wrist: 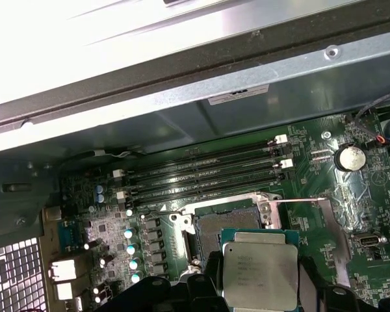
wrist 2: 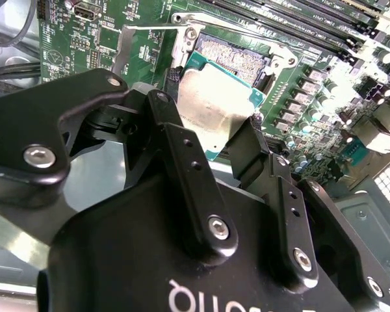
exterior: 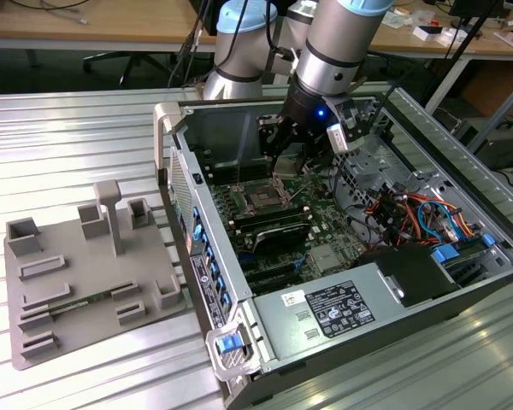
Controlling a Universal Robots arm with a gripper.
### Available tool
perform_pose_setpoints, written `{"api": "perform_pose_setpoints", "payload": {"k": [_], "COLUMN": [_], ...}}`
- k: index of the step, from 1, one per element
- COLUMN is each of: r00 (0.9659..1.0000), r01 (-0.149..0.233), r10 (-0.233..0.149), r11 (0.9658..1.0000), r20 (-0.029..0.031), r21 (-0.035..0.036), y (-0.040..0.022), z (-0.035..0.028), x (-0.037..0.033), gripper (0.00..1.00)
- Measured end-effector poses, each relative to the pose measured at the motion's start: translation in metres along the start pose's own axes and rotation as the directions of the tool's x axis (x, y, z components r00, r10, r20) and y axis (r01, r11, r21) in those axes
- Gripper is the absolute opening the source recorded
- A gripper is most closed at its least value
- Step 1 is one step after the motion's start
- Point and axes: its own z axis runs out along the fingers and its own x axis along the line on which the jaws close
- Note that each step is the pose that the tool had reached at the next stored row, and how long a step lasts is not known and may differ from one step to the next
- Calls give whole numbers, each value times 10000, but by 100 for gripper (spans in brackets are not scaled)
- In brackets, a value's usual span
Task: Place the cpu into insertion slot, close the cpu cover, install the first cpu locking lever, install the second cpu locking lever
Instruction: 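Place the cpu into insertion slot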
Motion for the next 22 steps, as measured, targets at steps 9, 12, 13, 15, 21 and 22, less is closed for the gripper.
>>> {"api": "perform_pose_setpoints", "payload": {"k": [9, 12, 13, 15, 21, 22], "r00": [10000, 10000, 10000, 10000, 9999, 9999], "r01": [-53, -69, -75, -84, -138, -152], "r10": [53, 69, 75, 84, 138, 152], "r11": [10000, 10000, 10000, 10000, 9999, 9999], "r20": [2, 3, 3, 4, 7, 8], "r21": [0, 0, 0, 0, -1, -2], "y": [0, 0, 0, 0, 0, 0], "z": [0, 0, 0, 0, 0, 0], "x": [0, 0, 0, 0, 0, 0], "gripper": [55, 55, 55, 55, 55, 55]}}
